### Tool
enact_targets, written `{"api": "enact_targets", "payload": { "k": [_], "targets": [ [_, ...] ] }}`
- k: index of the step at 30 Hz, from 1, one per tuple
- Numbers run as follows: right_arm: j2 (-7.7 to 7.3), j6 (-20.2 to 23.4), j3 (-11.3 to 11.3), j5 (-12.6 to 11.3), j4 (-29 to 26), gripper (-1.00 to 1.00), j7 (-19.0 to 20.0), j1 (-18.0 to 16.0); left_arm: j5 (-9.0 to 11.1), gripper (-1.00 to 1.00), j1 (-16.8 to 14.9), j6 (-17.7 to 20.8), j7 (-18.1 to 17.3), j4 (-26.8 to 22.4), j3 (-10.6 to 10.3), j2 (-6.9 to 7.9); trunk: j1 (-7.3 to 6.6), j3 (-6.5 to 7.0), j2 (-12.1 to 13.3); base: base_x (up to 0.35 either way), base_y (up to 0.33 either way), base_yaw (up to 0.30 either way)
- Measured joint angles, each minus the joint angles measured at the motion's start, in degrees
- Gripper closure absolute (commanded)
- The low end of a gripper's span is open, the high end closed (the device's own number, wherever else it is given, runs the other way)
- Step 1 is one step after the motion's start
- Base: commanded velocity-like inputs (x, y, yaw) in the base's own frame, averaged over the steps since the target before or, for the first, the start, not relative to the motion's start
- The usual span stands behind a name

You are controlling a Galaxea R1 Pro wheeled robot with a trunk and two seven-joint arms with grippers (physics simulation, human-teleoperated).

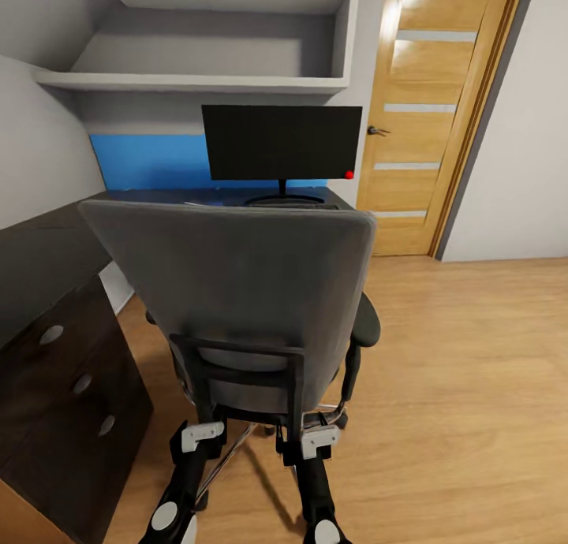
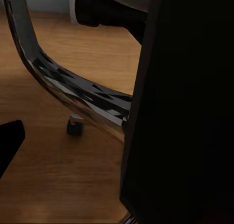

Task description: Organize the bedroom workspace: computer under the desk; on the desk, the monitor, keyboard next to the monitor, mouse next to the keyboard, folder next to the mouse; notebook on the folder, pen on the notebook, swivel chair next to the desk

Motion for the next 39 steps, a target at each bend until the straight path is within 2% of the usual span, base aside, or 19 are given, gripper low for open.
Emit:
{"api": "enact_targets", "payload": {
  "k": [15, 20, 39],
  "targets": [
    [0.0, -0.08, -0.05, -0.06, -0.05, -1.0, -0.08, 0.02, 0.08, -1.0, -0.01, 0.13, 0.0, -0.01, -0.14, 0.0, 0.0, 0.0, 0.0, 0.332, 0.041, 0.0],
    [0.0, -0.16, -0.09, -0.16, -0.05, -1.0, -0.16, 0.02, 0.23, -1.0, 0.01, 2.59, -0.14, -1.27, -0.46, 0.05, 0.0, -0.01, 0.0, 0.308, 0.146, 0.0],
    [0.0, -0.07, -0.02, 0.07, -0.05, -1.0, -0.02, 0.01, 0.19, -1.0, 0.01, 2.35, 0.17, -1.15, -0.47, 0.09, 0.0, 0.0, 0.0, 0.32, 0.029, 0.0]
  ]
}}
